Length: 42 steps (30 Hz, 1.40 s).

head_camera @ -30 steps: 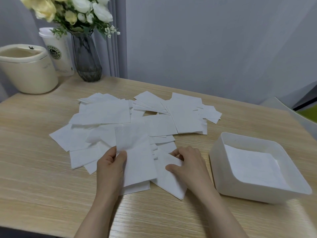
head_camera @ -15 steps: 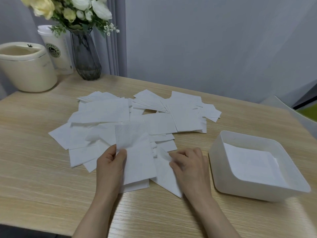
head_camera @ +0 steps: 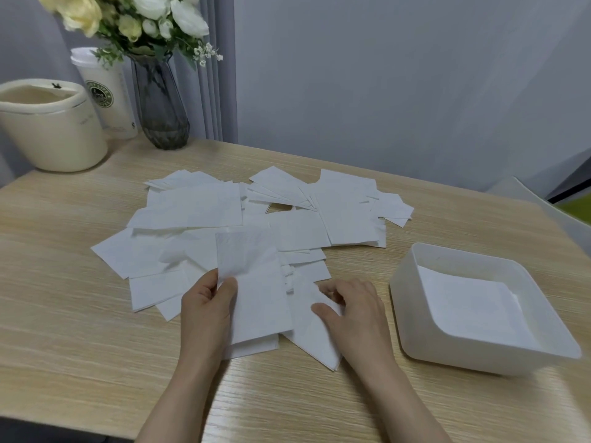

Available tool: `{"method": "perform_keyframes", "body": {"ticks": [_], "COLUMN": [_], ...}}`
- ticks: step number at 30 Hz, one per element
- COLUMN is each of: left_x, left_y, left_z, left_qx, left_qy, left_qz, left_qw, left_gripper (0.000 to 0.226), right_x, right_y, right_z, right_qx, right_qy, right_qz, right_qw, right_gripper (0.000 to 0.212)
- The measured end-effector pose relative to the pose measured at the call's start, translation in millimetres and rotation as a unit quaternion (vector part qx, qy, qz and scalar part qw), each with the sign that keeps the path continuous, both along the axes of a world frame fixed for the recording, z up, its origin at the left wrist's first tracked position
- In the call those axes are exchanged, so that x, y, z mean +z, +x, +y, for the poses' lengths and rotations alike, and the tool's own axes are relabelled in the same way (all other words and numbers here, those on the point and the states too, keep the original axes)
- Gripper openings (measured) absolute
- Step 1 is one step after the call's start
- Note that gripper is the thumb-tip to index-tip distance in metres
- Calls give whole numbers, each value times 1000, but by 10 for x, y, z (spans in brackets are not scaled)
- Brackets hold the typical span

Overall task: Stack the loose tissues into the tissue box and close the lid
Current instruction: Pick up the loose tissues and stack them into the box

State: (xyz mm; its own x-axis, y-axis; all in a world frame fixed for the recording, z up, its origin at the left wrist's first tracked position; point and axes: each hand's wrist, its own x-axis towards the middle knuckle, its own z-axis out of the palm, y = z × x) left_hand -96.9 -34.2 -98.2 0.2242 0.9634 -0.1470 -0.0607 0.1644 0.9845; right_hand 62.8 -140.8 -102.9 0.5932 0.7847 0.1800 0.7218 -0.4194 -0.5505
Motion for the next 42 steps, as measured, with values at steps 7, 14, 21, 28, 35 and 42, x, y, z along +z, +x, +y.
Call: {"method": "perform_keyframes", "body": {"ticks": [7, 14, 21, 28, 35, 42], "left_x": [-12, -44, -53, -66, -50, 3], "left_y": [-15, -12, -15, 0, 65, 73], "left_z": [2, 18, 21, 29, -9, -35], "left_qx": [-2, -3, -12, -43, -128, -129], "left_qy": [-2, 0, 15, 19, -23, -53], "left_qz": [-2, 0, 10, 1, -55, -81], "left_qw": [1000, 1000, 1000, 999, 990, 987], "left_gripper": [31, 31, 29, 27, 24, 21], "right_x": [5, 90, 312, 395, 368, 337], "right_y": [-85, -103, -191, -252, -375, -482], "right_z": [-35, -154, -118, -92, 34, 104], "right_qx": [-30, -131, -163, -116, -24, -34], "right_qy": [26, 84, 201, 280, 242, 192], "right_qz": [-65, -14, 298, 446, 567, 524], "right_qw": [997, 988, 919, 842, 787, 829], "right_gripper": [16, 9, 6, 17, 17, 10]}}
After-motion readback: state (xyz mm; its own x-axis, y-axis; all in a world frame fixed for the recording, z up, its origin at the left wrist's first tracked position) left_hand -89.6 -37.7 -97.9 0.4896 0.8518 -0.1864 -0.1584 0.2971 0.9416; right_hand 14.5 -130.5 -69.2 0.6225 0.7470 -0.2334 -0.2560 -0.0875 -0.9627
